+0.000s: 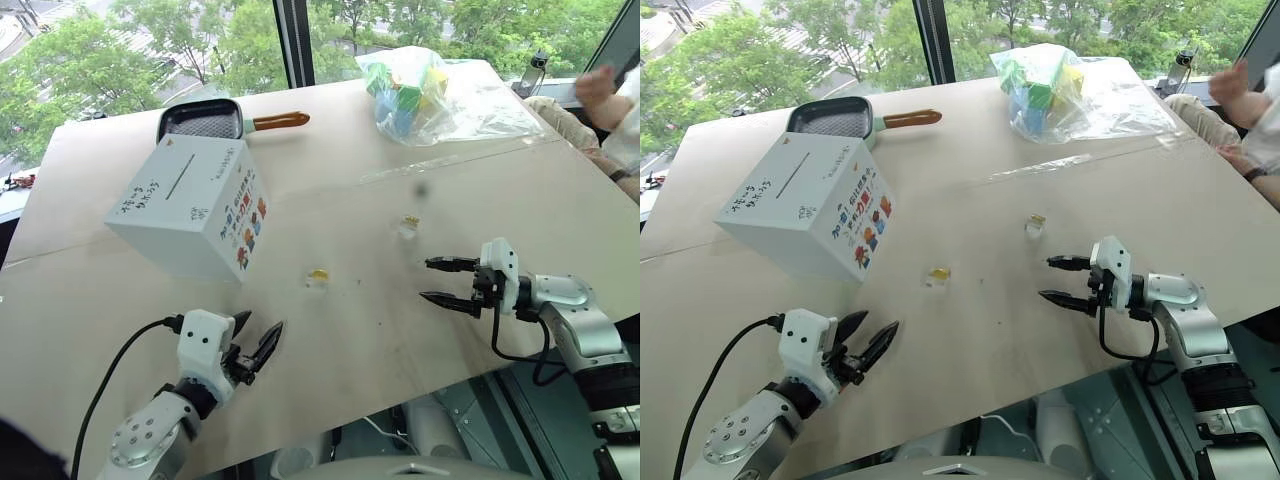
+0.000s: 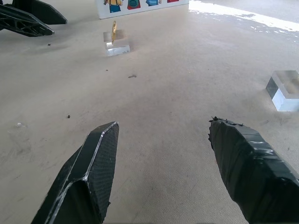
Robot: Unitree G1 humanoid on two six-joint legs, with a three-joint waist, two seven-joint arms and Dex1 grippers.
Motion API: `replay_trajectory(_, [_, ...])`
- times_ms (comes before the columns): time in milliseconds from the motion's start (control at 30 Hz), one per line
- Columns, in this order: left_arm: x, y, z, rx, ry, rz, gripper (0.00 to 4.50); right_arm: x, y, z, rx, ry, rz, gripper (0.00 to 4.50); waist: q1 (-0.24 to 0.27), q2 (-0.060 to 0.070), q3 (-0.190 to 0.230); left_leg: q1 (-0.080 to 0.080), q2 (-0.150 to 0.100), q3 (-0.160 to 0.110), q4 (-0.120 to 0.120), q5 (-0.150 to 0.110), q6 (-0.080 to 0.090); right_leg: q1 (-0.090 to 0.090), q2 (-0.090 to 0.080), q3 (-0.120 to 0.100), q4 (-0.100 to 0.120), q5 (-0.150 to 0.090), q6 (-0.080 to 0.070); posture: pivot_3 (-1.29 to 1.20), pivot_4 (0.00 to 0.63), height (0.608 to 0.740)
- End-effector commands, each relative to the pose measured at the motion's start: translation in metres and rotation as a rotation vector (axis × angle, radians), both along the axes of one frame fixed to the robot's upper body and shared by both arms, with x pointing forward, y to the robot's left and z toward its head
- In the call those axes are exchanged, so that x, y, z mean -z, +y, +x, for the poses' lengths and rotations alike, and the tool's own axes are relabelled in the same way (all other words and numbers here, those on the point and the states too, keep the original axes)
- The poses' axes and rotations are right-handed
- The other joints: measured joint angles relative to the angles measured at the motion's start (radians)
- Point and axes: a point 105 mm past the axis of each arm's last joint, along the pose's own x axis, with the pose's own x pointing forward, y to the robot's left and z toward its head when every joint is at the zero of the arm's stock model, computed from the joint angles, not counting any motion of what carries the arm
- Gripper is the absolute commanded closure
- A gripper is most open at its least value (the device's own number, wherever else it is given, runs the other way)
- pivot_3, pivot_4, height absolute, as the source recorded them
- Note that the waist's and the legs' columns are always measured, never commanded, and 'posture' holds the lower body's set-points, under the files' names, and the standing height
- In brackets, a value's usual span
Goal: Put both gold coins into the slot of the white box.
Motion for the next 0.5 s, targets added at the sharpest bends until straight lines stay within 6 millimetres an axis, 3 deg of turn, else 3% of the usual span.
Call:
replay_trajectory(33, [-0.0127, -0.0035, -0.0003, 0.033, -0.058, 0.011, 1.37, -0.0049, 0.0005, -0.0001, -0.007, -0.024, 0.014, 1.16, 0.0, 0.0, 0.0, 0.0, 0.0, 0.0, 0.0, 0.0, 0.0, 0.0, 0.0, 0.0, 0.0, 0.0, 0.0, 0.0, 0.15, 0.721])
replay_trajectory(500, [-0.0137, -0.0031, 0.0016, 0.034, -0.066, 0.001, 1.37, -0.005, 0.0014, 0.0001, -0.004, -0.03, 0.017, 1.16, 0.0, 0.0, 0.0, 0.0, 0.0, 0.0, 0.0, 0.0, 0.0, 0.0, 0.0, 0.0, 0.0, 0.0, 0.0, 0.0, 0.15, 0.721])
